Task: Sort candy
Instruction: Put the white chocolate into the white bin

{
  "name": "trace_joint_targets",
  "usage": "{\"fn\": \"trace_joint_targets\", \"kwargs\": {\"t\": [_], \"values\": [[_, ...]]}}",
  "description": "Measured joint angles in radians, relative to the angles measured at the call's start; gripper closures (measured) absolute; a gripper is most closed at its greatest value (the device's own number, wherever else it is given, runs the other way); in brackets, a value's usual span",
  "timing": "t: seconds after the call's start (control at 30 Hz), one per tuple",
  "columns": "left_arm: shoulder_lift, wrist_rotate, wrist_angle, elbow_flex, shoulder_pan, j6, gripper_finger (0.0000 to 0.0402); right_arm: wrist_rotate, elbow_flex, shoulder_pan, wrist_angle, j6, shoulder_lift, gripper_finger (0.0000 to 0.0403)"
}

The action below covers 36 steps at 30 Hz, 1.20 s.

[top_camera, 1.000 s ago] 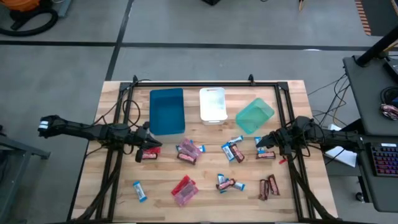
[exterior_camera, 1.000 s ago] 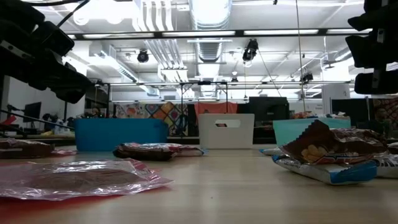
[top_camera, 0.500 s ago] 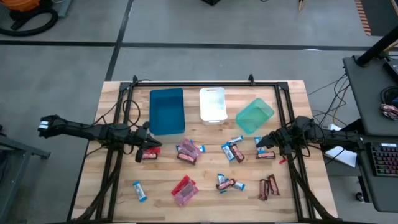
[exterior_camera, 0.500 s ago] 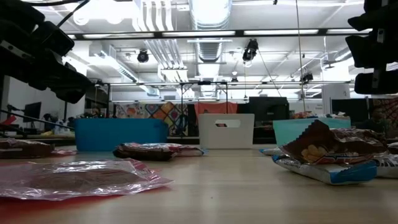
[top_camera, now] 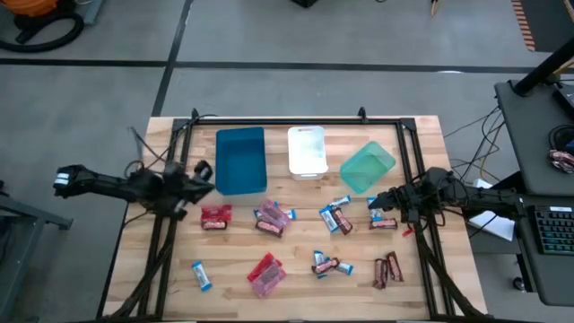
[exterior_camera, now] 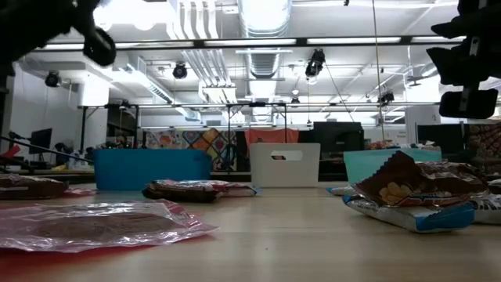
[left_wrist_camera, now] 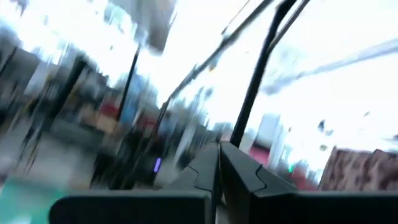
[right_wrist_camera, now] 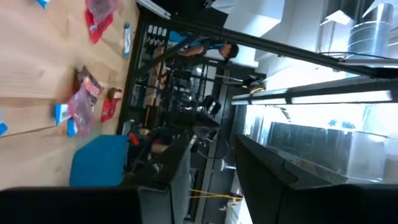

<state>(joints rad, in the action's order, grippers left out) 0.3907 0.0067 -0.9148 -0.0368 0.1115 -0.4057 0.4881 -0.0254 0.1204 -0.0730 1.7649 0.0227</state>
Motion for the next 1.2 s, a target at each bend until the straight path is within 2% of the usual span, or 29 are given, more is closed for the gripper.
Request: {"fn": "trace_joint_targets", "kwargs": {"t": [0.1, 0.23, 0.47, 0.6, 0.8, 1.2], "values": [[-0.006, 0.0, -0.08, 0.0, 0.0, 0.046, 0.0402, 0.0, 0.0, 0.0, -0.011, 0.0, -0.001, 0.0284], [-0.013, -0.002, -0.092, 0.0, 0.0, 0.071, 0.0402, -0.017, 0.0, 0.0, -0.039, -0.012, -0.001, 0.0284], [0.005, -0.099, -0.088, 0.0, 0.0, 0.304, 0.0402, -0.147, -0.001, -0.002, -0.376, -0.262, 0.081, 0.0284], [0.014, -0.105, -0.088, 0.0, 0.0, 0.363, 0.0402, -0.137, -0.001, -0.005, -0.368, -0.263, 0.129, 0.0284], [0.013, -0.105, -0.098, 0.0, 0.0, 0.364, 0.0402, -0.141, -0.001, -0.005, -0.37, -0.263, 0.173, 0.0284], [0.015, -0.105, -0.105, 0.0, 0.0, 0.372, 0.0402, -0.15, -0.001, -0.004, -0.372, -0.263, 0.19, 0.0284]]}}
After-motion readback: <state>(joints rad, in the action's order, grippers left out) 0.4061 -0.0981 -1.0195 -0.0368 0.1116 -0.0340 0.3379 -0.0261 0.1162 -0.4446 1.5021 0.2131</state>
